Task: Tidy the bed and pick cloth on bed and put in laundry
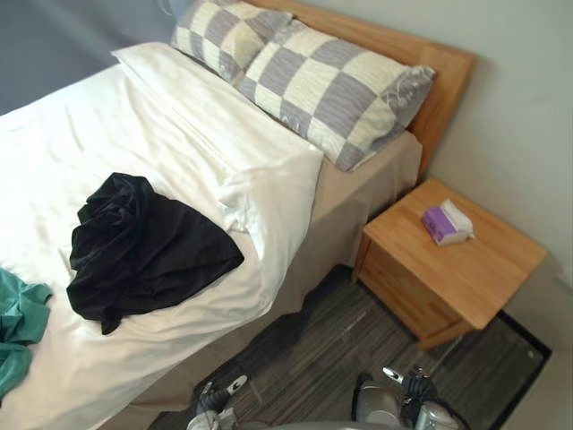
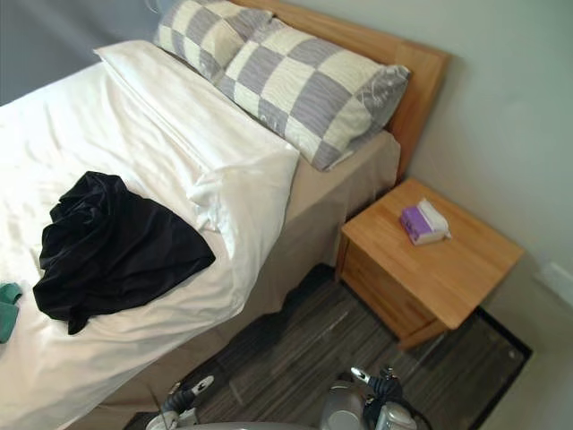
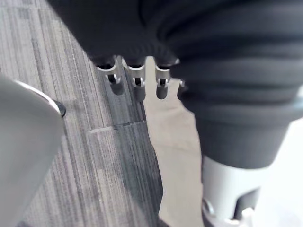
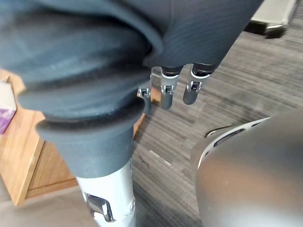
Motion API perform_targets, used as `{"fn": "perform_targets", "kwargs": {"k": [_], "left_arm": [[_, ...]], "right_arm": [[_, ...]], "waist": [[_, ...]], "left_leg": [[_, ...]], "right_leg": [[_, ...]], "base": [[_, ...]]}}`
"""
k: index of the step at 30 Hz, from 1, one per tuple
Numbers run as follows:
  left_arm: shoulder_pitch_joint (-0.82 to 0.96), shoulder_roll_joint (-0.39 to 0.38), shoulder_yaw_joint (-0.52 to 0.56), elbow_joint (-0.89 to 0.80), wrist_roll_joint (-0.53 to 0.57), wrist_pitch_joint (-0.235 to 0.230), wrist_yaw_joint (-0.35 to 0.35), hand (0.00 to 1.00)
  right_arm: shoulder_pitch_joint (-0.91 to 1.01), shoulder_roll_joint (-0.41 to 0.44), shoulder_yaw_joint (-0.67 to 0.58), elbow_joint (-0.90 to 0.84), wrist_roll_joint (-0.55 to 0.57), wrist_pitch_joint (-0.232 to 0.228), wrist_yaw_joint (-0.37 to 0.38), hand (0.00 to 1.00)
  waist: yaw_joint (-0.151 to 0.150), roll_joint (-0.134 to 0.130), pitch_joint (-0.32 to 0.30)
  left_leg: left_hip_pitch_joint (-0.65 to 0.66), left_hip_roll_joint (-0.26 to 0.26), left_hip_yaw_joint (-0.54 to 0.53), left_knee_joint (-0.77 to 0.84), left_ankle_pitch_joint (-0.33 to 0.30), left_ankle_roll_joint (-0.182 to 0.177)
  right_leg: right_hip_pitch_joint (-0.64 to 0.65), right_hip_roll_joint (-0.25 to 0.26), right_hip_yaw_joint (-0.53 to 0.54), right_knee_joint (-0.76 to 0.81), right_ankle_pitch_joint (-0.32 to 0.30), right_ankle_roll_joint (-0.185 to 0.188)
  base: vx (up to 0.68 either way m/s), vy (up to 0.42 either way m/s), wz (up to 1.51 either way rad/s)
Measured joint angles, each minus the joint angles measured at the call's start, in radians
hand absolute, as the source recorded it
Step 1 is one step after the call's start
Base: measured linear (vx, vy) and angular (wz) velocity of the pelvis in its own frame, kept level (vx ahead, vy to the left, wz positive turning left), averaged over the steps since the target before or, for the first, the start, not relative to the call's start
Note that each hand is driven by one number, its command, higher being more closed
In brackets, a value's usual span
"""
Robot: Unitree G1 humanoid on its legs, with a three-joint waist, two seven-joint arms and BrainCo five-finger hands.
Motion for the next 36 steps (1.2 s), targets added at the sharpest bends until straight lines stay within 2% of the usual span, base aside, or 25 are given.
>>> {"fn": "perform_targets", "kwargs": {"k": [1,3,4,5,6,7,8,11,12,14,17,18,19,20,21,22,23,24,25,26,27,28,30,33,36], "left_arm": [[0.009,-0.009,0.024,-0.004,0.000,-0.001,-0.001,0.00],[0.015,-0.015,0.042,-0.039,-0.007,0.000,0.000,0.00],[0.015,-0.015,0.040,-0.039,-0.012,0.000,0.000,0.00],[0.015,-0.015,0.034,-0.039,-0.022,0.000,0.001,0.00],[0.012,-0.013,0.015,-0.040,-0.023,-0.001,0.002,0.00],[0.010,-0.004,-0.007,-0.041,-0.023,-0.001,0.002,0.00],[0.008,0.007,-0.042,-0.040,-0.022,0.001,0.002,0.00],[-0.002,0.011,-0.088,-0.036,-0.021,0.003,0.003,0.00],[-0.003,0.025,-0.105,-0.037,-0.021,0.002,0.002,0.00],[-0.005,0.047,-0.114,-0.028,-0.020,0.007,0.000,0.00],[-0.015,0.061,-0.129,0.007,0.003,0.008,-0.016,0.00],[-0.016,0.080,-0.146,0.009,0.018,0.008,-0.024,0.00],[-0.017,0.083,-0.151,0.011,0.041,0.008,-0.030,0.00],[-0.018,0.085,-0.152,0.014,0.046,0.008,-0.030,0.00],[-0.024,0.091,-0.149,0.021,0.055,0.010,-0.030,0.00],[-0.026,0.097,-0.146,0.020,0.067,0.009,-0.035,0.00],[-0.026,0.102,-0.143,0.020,0.068,0.009,-0.038,0.00],[-0.030,0.111,-0.133,0.021,0.070,0.011,-0.039,0.00],[-0.013,0.092,-0.116,0.021,0.077,0.013,-0.041,0.00],[-0.011,0.086,-0.106,0.019,0.079,0.012,-0.042,0.00],[-0.004,0.078,-0.095,0.011,0.084,0.011,-0.040,0.00],[0.003,0.077,-0.095,0.007,0.088,0.010,-0.040,0.00],[0.031,0.080,-0.097,-0.022,0.105,0.005,-0.041,0.00],[0.048,0.093,-0.108,-0.051,0.107,0.006,-0.042,0.00],[0.067,0.117,-0.121,-0.067,0.108,0.010,-0.044,0.00]], "right_arm": [[0.001,0.001,0.013,0.001,0.000,0.001,-0.002,0.00],[0.008,0.006,0.021,0.000,0.000,0.000,-0.002,0.00],[0.014,0.004,0.023,0.000,-0.001,0.000,-0.003,0.00],[0.022,-0.002,0.038,0.005,-0.001,-0.001,-0.007,0.00],[0.028,-0.005,0.051,0.010,-0.001,-0.001,-0.010,0.00],[0.027,-0.005,0.066,0.013,-0.002,-0.001,-0.012,0.00],[0.024,-0.006,0.074,0.014,-0.001,0.000,-0.015,0.00],[0.013,-0.017,0.066,0.028,0.001,0.006,-0.020,0.00],[0.014,-0.004,0.053,0.029,0.001,0.014,-0.022,0.00],[0.020,0.015,0.030,0.027,0.000,0.020,-0.023,0.00],[0.037,0.041,-0.012,0.000,0.024,0.019,-0.021,0.00],[0.038,0.050,-0.018,-0.014,0.028,0.019,-0.020,0.00],[0.041,0.058,-0.031,-0.021,0.036,0.018,-0.020,0.00],[0.042,0.059,-0.032,-0.027,0.038,0.017,-0.020,0.00],[0.045,0.060,-0.028,-0.037,0.040,0.020,-0.021,0.00],[0.049,0.062,-0.027,-0.057,0.040,0.023,-0.026,0.00],[0.056,0.064,-0.027,-0.072,0.040,0.026,-0.028,0.00],[0.076,0.064,-0.028,-0.130,0.039,0.031,-0.035,0.00],[0.113,0.061,-0.030,-0.255,0.038,0.033,-0.052,0.00],[0.122,0.061,-0.035,-0.313,0.033,0.034,-0.061,0.00],[0.142,0.059,-0.038,-0.450,0.015,0.035,-0.081,0.00],[0.148,0.058,-0.037,-0.521,0.004,0.034,-0.092,0.00],[0.152,0.053,-0.061,-0.738,-0.092,0.025,-0.138,0.00],[0.101,0.040,-0.111,-0.892,-0.226,0.030,-0.204,0.00],[0.028,0.010,-0.130,-0.985,-0.301,0.042,-0.241,0.00]], "waist": [[0.001,0.003,-0.005],[-0.009,-0.005,0.000],[-0.012,-0.008,0.001],[-0.007,-0.008,0.002],[-0.001,-0.009,0.001],[0.003,-0.010,0.001],[0.000,-0.012,-0.002],[-0.002,-0.001,-0.009],[0.005,-0.030,-0.009],[-0.003,-0.052,-0.016],[-0.012,-0.064,-0.017],[-0.018,-0.078,-0.017],[-0.033,-0.074,-0.008],[-0.035,-0.077,-0.012],[-0.035,-0.077,-0.012],[-0.031,-0.091,-0.012],[-0.031,-0.103,-0.014],[-0.037,-0.117,-0.016],[-0.043,-0.082,-0.029],[-0.045,-0.075,-0.027],[-0.046,-0.057,-0.026],[-0.047,-0.053,-0.027],[-0.057,-0.058,-0.031],[-0.056,-0.064,-0.045],[-0.058,-0.071,-0.049]], "left_leg": [[-0.033,0.024,-0.015,0.040,0.005,0.003],[-0.166,0.068,-0.002,0.253,0.028,0.039],[-0.181,0.081,0.030,0.296,0.030,0.041],[-0.200,0.098,0.115,0.349,0.025,0.035],[-0.212,0.092,0.190,0.365,0.024,0.035],[-0.223,0.076,0.265,0.355,0.013,0.029],[-0.222,0.051,0.290,0.300,0.018,0.031],[-0.180,-0.020,0.315,0.107,0.043,0.030],[-0.157,-0.060,0.303,0.038,0.087,0.047],[-0.127,-0.087,0.281,-0.013,0.110,0.060],[-0.084,-0.113,0.253,-0.066,0.117,0.061],[-0.068,-0.129,0.242,-0.084,0.117,0.061],[-0.051,-0.129,0.206,-0.099,0.125,0.069],[-0.050,-0.123,0.200,-0.102,0.126,0.067],[-0.060,-0.111,0.182,-0.103,0.129,0.062],[-0.080,-0.114,0.158,-0.112,0.134,0.053],[-0.088,-0.121,0.150,-0.118,0.139,0.046],[-0.083,-0.131,0.140,-0.157,0.161,0.031],[-0.078,-0.108,0.168,-0.208,0.196,0.017],[-0.081,-0.098,0.174,-0.209,0.201,0.009],[-0.077,-0.085,0.188,-0.209,0.204,0.005],[-0.077,-0.079,0.196,-0.209,0.204,0.004],[-0.062,-0.067,0.202,-0.210,0.204,0.004],[-0.078,-0.060,0.199,-0.210,0.207,0.001],[-0.089,-0.063,0.194,-0.209,0.211,-0.003]], "right_leg": [[0.013,0.011,-0.031,-0.006,-0.015,-0.012],[0.104,-0.005,-0.134,-0.066,-0.012,-0.041],[0.137,-0.007,-0.160,-0.087,-0.008,-0.047],[0.207,-0.010,-0.210,-0.130,-0.002,-0.054],[0.248,-0.014,-0.235,-0.153,0.001,-0.051],[0.271,-0.021,-0.252,-0.167,0.005,-0.044],[0.273,-0.029,-0.257,-0.176,0.012,-0.031],[0.271,-0.044,-0.274,-0.225,0.043,-0.012],[0.276,-0.067,-0.267,-0.225,0.053,-0.014],[0.293,-0.087,-0.266,-0.202,0.055,-0.016],[0.255,-0.142,-0.236,-0.008,0.056,-0.013],[0.208,-0.169,-0.179,0.108,0.071,0.005],[0.140,-0.169,-0.075,0.230,0.086,0.011],[0.130,-0.152,-0.041,0.235,0.062,0.022],[0.130,-0.094,0.036,0.149,-0.022,0.035],[0.131,-0.054,0.087,-0.002,-0.017,0.016],[0.137,-0.047,0.103,-0.063,0.003,0.009],[0.156,-0.042,0.103,-0.134,0.012,0.024],[0.154,-0.011,0.089,-0.174,0.028,0.015],[0.150,-0.003,0.087,-0.178,0.031,0.014],[0.151,0.010,0.088,-0.187,0.038,0.012],[0.154,0.017,0.092,-0.189,0.039,0.010],[0.189,0.030,0.079,-0.215,0.044,0.009],[0.207,0.040,0.072,-0.276,0.079,0.012],[0.233,0.043,0.061,-0.344,0.117,0.017]], "base": [[0.16,-0.392,0.84],[0.13,-0.284,1.11],[0.12,-0.171,1.09],[0.13,-0.146,0.96],[0.17,-0.108,0.98],[0.15,-0.037,0.90],[0.13,-0.005,0.77],[0.11,0.101,0.73],[0.10,0.157,0.57],[0.08,0.109,0.55],[0.00,0.064,0.46],[-0.05,0.038,0.61],[-0.03,-0.032,0.52],[-0.05,-0.103,0.52],[-0.09,-0.130,0.51],[-0.10,-0.125,0.54],[-0.09,-0.150,0.58],[-0.02,-0.153,0.39],[0.01,-0.145,0.27],[0.06,-0.114,-0.07],[0.04,-0.092,-0.18],[0.03,-0.093,-0.18],[0.03,-0.060,0.06],[0.03,-0.010,0.07],[0.01,0.017,0.08]]}}
